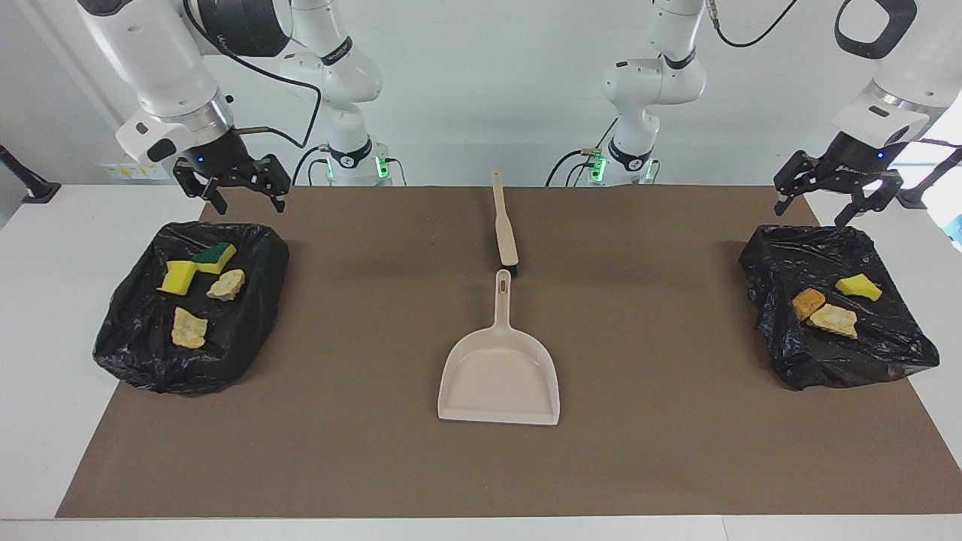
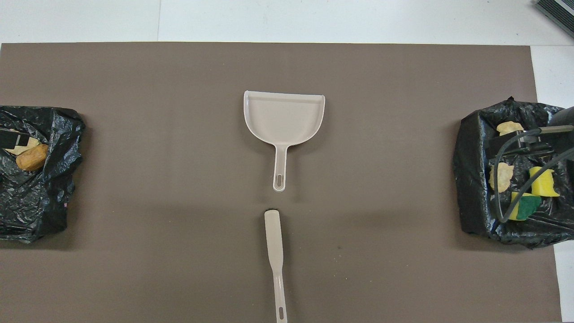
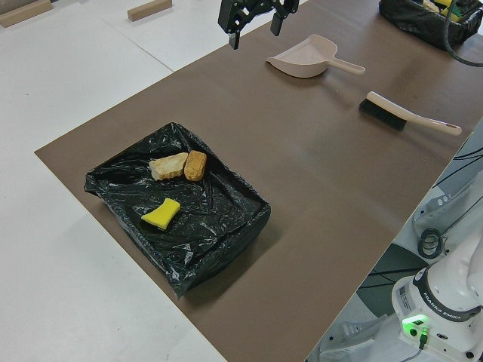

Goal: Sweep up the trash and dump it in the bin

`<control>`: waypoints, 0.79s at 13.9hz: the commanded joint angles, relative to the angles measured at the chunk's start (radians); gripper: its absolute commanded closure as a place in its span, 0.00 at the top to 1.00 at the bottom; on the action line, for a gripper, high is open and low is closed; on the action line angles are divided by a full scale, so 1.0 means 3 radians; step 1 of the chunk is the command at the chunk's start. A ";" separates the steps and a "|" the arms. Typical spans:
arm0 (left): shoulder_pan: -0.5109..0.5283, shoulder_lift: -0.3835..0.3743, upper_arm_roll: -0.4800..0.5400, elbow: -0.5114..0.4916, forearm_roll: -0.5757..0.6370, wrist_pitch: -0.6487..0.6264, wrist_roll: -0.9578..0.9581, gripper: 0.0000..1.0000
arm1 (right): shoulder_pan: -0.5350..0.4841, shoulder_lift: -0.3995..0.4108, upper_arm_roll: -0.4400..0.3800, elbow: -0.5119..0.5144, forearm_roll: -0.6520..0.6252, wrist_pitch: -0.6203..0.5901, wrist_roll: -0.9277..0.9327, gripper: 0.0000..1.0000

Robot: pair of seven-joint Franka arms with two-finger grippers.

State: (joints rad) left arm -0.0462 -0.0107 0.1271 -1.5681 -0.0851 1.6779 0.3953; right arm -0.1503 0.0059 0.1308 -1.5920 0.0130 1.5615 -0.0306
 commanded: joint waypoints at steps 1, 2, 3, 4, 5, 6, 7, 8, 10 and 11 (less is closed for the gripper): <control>-0.0020 -0.0010 -0.0101 0.0083 0.0064 -0.0111 -0.0390 1.00 | -0.0021 -0.0025 0.0009 -0.0006 0.0003 -0.0035 -0.0062 1.00; -0.0020 -0.0015 -0.0132 0.0108 0.0064 -0.0137 -0.0564 1.00 | -0.0021 -0.0025 0.0009 -0.0006 0.0003 -0.0035 -0.0062 1.00; -0.0025 -0.0020 -0.0173 0.0210 0.0064 -0.0238 -0.0819 1.00 | -0.0021 -0.0025 0.0009 -0.0006 0.0008 -0.0035 -0.0062 1.00; -0.0015 -0.0010 -0.0254 0.0322 0.0064 -0.0421 -0.1136 1.00 | -0.0021 -0.0025 0.0009 -0.0006 0.0003 -0.0035 -0.0062 1.00; -0.0015 -0.0020 -0.0270 0.0328 0.0044 -0.0514 -0.1220 1.00 | -0.0021 -0.0025 0.0009 -0.0006 0.0003 -0.0035 -0.0062 1.00; -0.0015 -0.0107 -0.0270 0.0252 0.0033 -0.0612 -0.1190 1.00 | -0.0021 -0.0025 0.0009 -0.0006 0.0003 -0.0035 -0.0062 1.00; -0.0005 -0.0188 -0.0270 0.0115 0.0043 -0.0688 -0.1129 1.00 | -0.0021 -0.0025 0.0009 -0.0006 0.0003 -0.0035 -0.0062 1.00; 0.0016 -0.0250 -0.0270 0.0033 0.0059 -0.0699 -0.0956 1.00 | -0.0021 -0.0025 0.0009 -0.0006 0.0003 -0.0035 -0.0062 1.00; 0.0036 -0.0307 -0.0260 -0.0065 0.0079 -0.0705 -0.0593 1.00 | -0.0021 -0.0025 0.0009 -0.0006 0.0003 -0.0035 -0.0062 1.00; 0.0031 -0.0342 -0.0260 -0.0121 0.0145 -0.0694 -0.0597 1.00 | -0.0021 -0.0025 0.0009 -0.0006 0.0003 -0.0035 -0.0062 1.00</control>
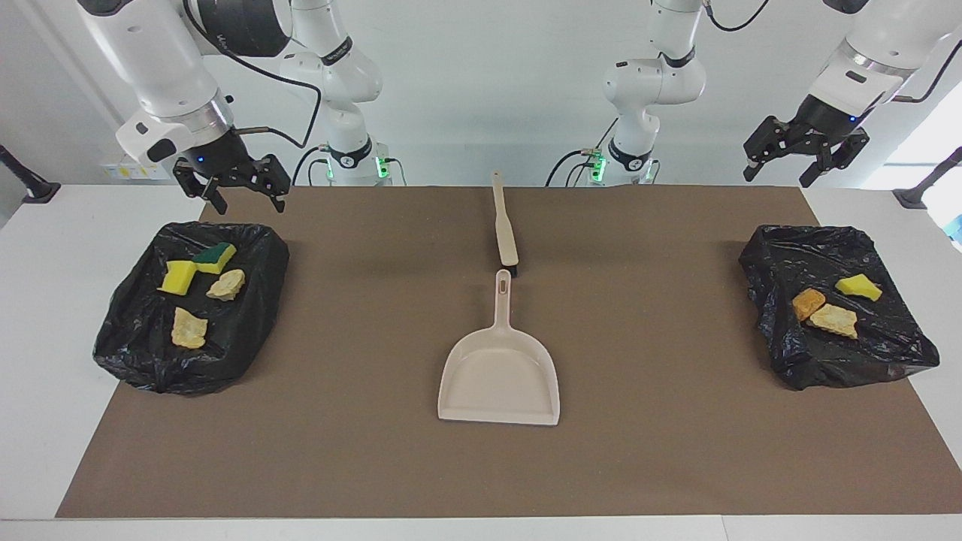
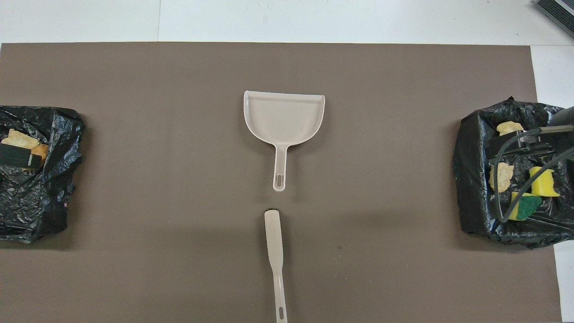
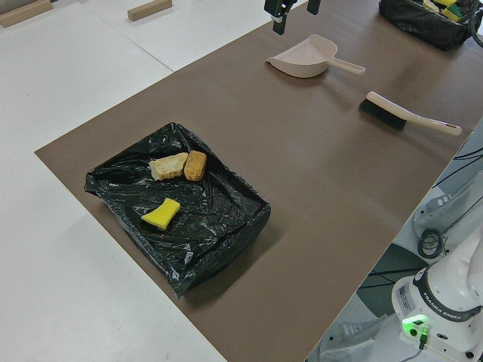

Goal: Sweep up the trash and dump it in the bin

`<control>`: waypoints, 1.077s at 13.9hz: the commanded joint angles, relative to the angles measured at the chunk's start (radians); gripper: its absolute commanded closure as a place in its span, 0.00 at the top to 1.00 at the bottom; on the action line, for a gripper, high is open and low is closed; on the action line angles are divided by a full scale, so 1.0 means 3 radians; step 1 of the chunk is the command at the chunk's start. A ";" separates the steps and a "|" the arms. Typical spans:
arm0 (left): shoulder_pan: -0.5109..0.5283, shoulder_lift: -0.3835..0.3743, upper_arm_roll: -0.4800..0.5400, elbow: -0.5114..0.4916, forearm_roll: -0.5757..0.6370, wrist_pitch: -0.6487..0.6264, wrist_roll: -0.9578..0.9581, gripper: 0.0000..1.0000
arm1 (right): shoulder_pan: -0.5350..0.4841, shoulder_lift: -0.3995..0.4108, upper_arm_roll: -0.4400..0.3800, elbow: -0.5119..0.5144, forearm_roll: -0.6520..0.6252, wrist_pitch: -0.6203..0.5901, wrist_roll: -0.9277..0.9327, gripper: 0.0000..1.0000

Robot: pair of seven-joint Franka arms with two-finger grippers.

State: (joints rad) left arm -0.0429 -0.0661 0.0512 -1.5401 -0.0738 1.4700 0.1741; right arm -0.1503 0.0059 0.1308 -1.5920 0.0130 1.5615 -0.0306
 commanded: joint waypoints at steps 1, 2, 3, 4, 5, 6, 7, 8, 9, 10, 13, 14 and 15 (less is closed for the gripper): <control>0.0015 -0.0193 -0.0007 -0.0281 0.0123 0.0029 0.0110 1.00 | -0.0021 -0.0025 0.0014 -0.0011 0.0003 -0.0051 -0.0062 1.00; -0.0005 -0.0209 -0.0007 -0.0312 0.0133 0.0039 -0.0016 1.00 | -0.0021 -0.0025 0.0009 -0.0011 0.0003 -0.0046 -0.0062 1.00; -0.0026 -0.0204 -0.0017 -0.0322 0.0149 0.0065 -0.0134 1.00 | -0.0021 -0.0025 0.0009 -0.0011 0.0003 -0.0046 -0.0062 1.00; -0.0036 -0.0204 -0.0027 -0.0327 0.0154 0.0080 -0.0156 1.00 | -0.0021 -0.0025 0.0009 -0.0011 0.0003 -0.0051 -0.0062 1.00; -0.0061 -0.0204 -0.0073 -0.0327 0.0159 0.0086 -0.0161 1.00 | -0.0021 -0.0025 0.0009 -0.0011 0.0003 -0.0051 -0.0062 1.00; -0.0062 -0.0199 -0.0083 -0.0317 0.0195 0.0075 -0.0156 1.00 | -0.0021 -0.0025 0.0009 -0.0011 0.0003 -0.0051 -0.0062 1.00; -0.0087 -0.0184 -0.0089 -0.0287 0.0200 0.0065 -0.0156 1.00 | -0.0021 -0.0025 0.0009 -0.0011 0.0008 -0.0056 -0.0062 1.00; -0.0102 -0.0178 -0.0089 -0.0286 0.0205 0.0070 -0.0161 1.00 | -0.0026 -0.0025 0.0009 -0.0011 0.0003 -0.0056 -0.0062 1.00; -0.0103 -0.0183 -0.0089 -0.0286 0.0200 0.0080 -0.0166 1.00 | -0.0026 -0.0025 0.0009 -0.0011 0.0003 -0.0051 -0.0062 1.00; -0.0097 -0.0189 -0.0089 -0.0296 0.0195 0.0091 -0.0171 1.00 | -0.0026 -0.0025 0.0009 -0.0011 0.0008 -0.0056 -0.0062 1.00; -0.0097 -0.0204 -0.0094 -0.0347 0.0190 0.0238 -0.0268 1.00 | -0.0026 -0.0025 0.0009 -0.0011 0.0003 -0.0056 -0.0062 1.00; -0.0097 -0.0209 -0.0094 -0.0358 0.0190 0.0254 -0.0278 1.00 | -0.0026 -0.0025 0.0009 -0.0011 0.0003 -0.0051 -0.0062 1.00; -0.0097 -0.0209 -0.0099 -0.0363 0.0180 0.0269 -0.0279 1.00 | -0.0026 -0.0025 0.0009 -0.0011 0.0003 -0.0051 -0.0062 1.00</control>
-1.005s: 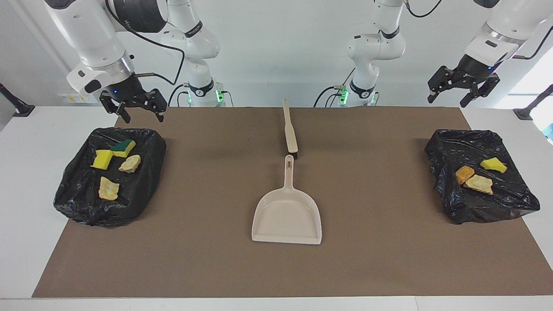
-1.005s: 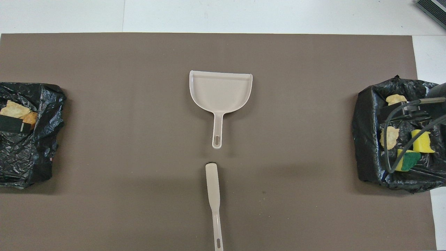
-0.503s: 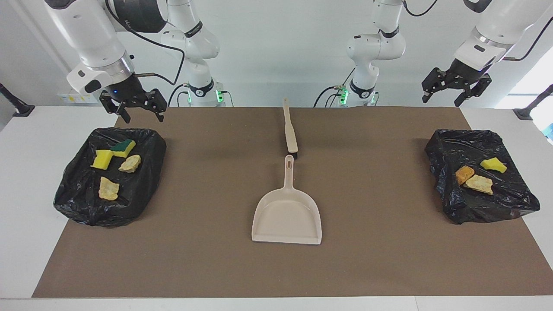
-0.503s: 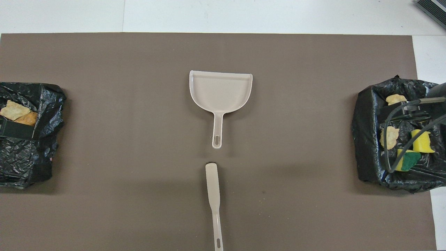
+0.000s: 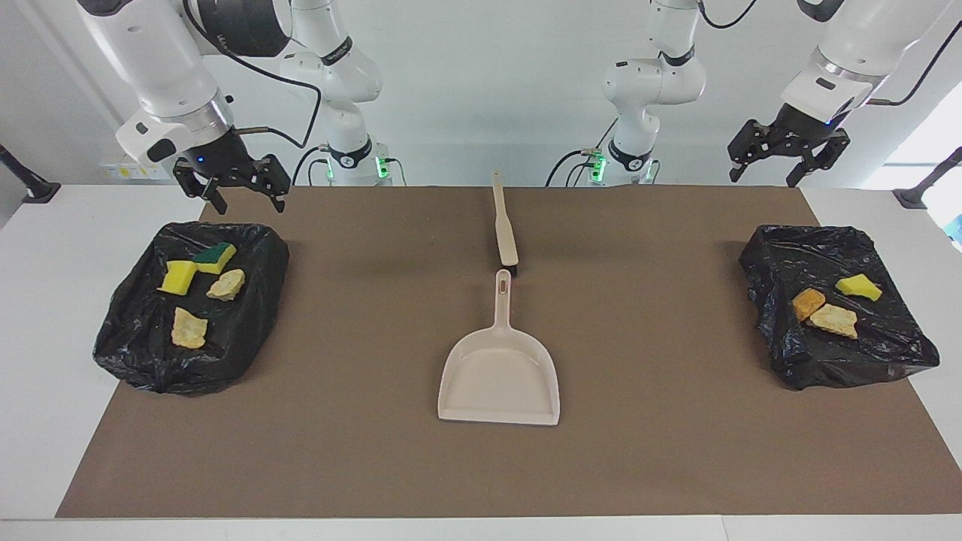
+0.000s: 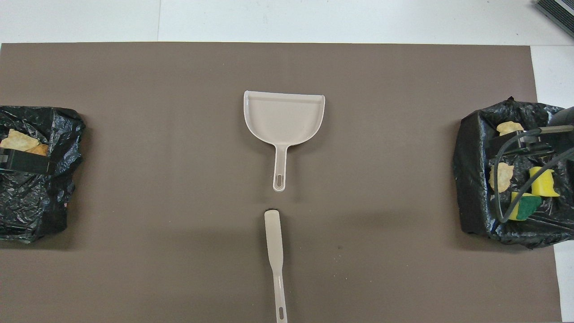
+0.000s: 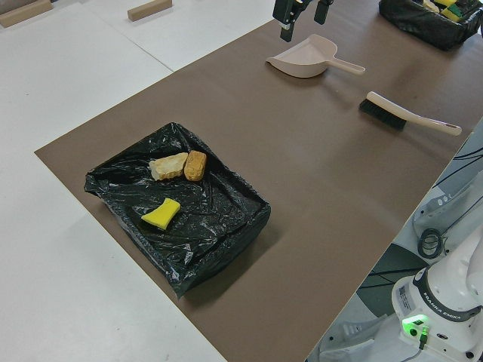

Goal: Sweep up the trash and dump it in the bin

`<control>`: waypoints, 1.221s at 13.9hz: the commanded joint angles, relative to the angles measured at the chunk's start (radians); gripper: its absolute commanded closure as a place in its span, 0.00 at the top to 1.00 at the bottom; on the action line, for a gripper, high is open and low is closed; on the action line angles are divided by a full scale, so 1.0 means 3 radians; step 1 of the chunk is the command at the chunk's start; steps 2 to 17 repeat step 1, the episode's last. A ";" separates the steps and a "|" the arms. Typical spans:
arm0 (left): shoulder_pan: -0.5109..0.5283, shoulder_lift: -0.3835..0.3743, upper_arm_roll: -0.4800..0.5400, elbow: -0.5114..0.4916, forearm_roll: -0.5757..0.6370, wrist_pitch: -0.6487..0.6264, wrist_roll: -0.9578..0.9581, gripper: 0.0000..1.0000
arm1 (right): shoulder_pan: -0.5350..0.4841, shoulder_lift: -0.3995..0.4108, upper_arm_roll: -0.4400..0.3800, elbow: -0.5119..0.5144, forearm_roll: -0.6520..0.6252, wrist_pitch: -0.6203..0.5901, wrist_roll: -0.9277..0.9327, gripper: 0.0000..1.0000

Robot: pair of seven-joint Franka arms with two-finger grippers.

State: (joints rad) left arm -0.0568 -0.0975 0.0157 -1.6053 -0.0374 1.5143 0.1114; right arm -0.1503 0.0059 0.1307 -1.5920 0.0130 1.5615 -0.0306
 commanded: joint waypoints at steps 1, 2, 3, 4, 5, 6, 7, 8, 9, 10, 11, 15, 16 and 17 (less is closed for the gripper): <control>-0.0051 -0.0115 0.0019 -0.0186 0.0048 0.0208 -0.0069 1.00 | -0.0026 -0.0025 0.0009 -0.0011 0.0003 -0.0056 -0.0062 1.00; -0.0051 -0.0115 0.0019 -0.0186 0.0048 0.0208 -0.0069 1.00 | -0.0026 -0.0025 0.0009 -0.0011 0.0003 -0.0056 -0.0062 1.00; -0.0051 -0.0115 0.0019 -0.0186 0.0048 0.0208 -0.0069 1.00 | -0.0026 -0.0025 0.0009 -0.0011 0.0003 -0.0056 -0.0062 1.00; -0.0051 -0.0115 0.0019 -0.0186 0.0048 0.0208 -0.0069 1.00 | -0.0026 -0.0025 0.0009 -0.0011 0.0003 -0.0056 -0.0062 1.00; -0.0051 -0.0115 0.0019 -0.0186 0.0048 0.0208 -0.0069 1.00 | -0.0026 -0.0025 0.0009 -0.0011 0.0003 -0.0056 -0.0062 1.00; -0.0051 -0.0115 0.0019 -0.0186 0.0048 0.0208 -0.0069 1.00 | -0.0026 -0.0025 0.0009 -0.0011 0.0003 -0.0056 -0.0062 1.00; -0.0051 -0.0115 0.0019 -0.0186 0.0048 0.0208 -0.0069 1.00 | -0.0026 -0.0025 0.0009 -0.0011 0.0003 -0.0056 -0.0062 1.00; -0.0051 -0.0115 0.0019 -0.0186 0.0048 0.0208 -0.0069 1.00 | -0.0026 -0.0025 0.0009 -0.0011 0.0003 -0.0056 -0.0062 1.00; -0.0051 -0.0115 0.0019 -0.0186 0.0048 0.0208 -0.0069 1.00 | -0.0026 -0.0025 0.0009 -0.0011 0.0003 -0.0056 -0.0062 1.00; -0.0051 -0.0115 0.0019 -0.0186 0.0048 0.0208 -0.0069 1.00 | -0.0026 -0.0025 0.0009 -0.0011 0.0003 -0.0056 -0.0062 1.00; -0.0051 -0.0115 0.0019 -0.0186 0.0048 0.0208 -0.0069 1.00 | -0.0026 -0.0025 0.0009 -0.0011 0.0003 -0.0056 -0.0062 1.00; -0.0051 -0.0115 0.0019 -0.0186 0.0048 0.0208 -0.0069 1.00 | -0.0026 -0.0025 0.0009 -0.0011 0.0003 -0.0056 -0.0062 1.00; -0.0051 -0.0115 0.0019 -0.0186 0.0048 0.0208 -0.0069 1.00 | -0.0026 -0.0025 0.0009 -0.0011 0.0003 -0.0056 -0.0062 1.00; -0.0051 -0.0115 0.0019 -0.0186 0.0048 0.0208 -0.0069 1.00 | -0.0026 -0.0025 0.0009 -0.0011 0.0003 -0.0056 -0.0062 1.00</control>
